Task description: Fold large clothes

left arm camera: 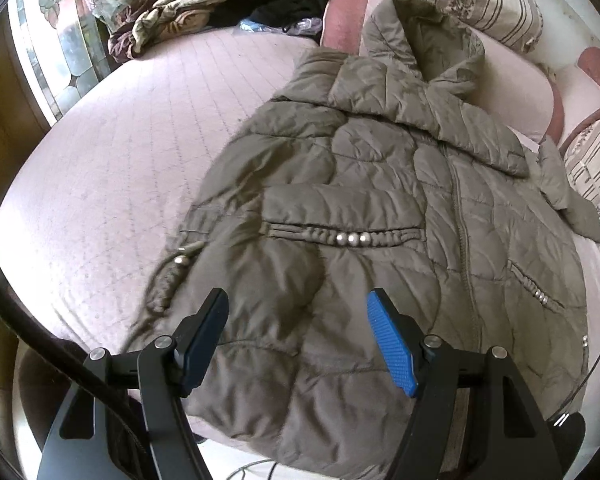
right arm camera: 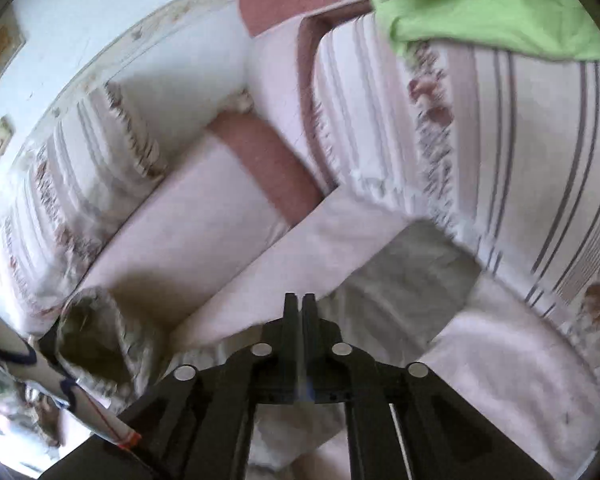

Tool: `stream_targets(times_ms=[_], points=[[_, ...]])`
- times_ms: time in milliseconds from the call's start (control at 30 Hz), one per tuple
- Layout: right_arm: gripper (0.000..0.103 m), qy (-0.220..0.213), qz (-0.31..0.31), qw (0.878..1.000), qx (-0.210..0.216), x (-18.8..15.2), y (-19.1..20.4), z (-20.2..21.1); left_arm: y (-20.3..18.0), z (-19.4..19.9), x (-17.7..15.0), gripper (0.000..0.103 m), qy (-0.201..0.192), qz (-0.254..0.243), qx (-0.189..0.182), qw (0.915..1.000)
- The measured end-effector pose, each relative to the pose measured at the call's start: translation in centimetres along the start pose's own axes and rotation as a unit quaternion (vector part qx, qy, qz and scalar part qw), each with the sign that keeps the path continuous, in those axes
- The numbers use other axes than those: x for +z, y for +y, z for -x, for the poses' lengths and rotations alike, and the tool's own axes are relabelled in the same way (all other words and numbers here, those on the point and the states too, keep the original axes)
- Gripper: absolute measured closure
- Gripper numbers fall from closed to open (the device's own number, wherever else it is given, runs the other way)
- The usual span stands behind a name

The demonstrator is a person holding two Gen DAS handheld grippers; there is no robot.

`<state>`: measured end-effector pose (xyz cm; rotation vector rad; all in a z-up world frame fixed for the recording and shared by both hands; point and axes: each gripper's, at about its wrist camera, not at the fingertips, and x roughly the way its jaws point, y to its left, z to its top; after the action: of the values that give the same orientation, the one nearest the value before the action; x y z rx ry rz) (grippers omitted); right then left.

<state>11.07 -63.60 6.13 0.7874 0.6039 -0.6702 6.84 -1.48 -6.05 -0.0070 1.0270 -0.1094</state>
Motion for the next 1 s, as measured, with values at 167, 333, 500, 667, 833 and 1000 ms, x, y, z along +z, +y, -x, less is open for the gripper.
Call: stream_targets(times_ms=[167, 333, 500, 667, 833, 1000], points=[[0.034, 0.019, -0.046, 0.998, -0.029, -3.8, -4.4, -1.9, 1.3, 0.4, -0.4, 0.032, -0.009, -0.005, 0.007, 0.9999], [0.036, 0.053, -0.139, 0.988, -0.039, -7.4, -13.0, -4.5, 1.5, -1.1, 0.0, 0.032, 0.015, 0.007, 0.004, 0.9999], [0.042, 0.059, -0.201, 0.977, -0.03, -8.2, -19.0, -7.9, 0.0, -2.8, 0.9, 0.032, 0.031, 0.002, 0.011, 0.9995], [0.045, 0.048, -0.205, 0.978, 0.008, -6.2, -20.6, -12.3, -2.0, -4.3, 2.0, 0.032, 0.037, -0.009, 0.037, 0.9986], [0.045, 0.03, -0.19, 0.981, 0.018, -3.4, -19.7, -15.6, -3.4, -5.6, 2.8, 0.032, 0.047, -0.016, 0.058, 0.9971], [0.091, 0.047, -0.197, 0.979, 0.001, -1.7, -19.8, -16.6, -4.0, -6.0, 2.8, 0.032, 0.05, -0.022, 0.069, 0.9961]])
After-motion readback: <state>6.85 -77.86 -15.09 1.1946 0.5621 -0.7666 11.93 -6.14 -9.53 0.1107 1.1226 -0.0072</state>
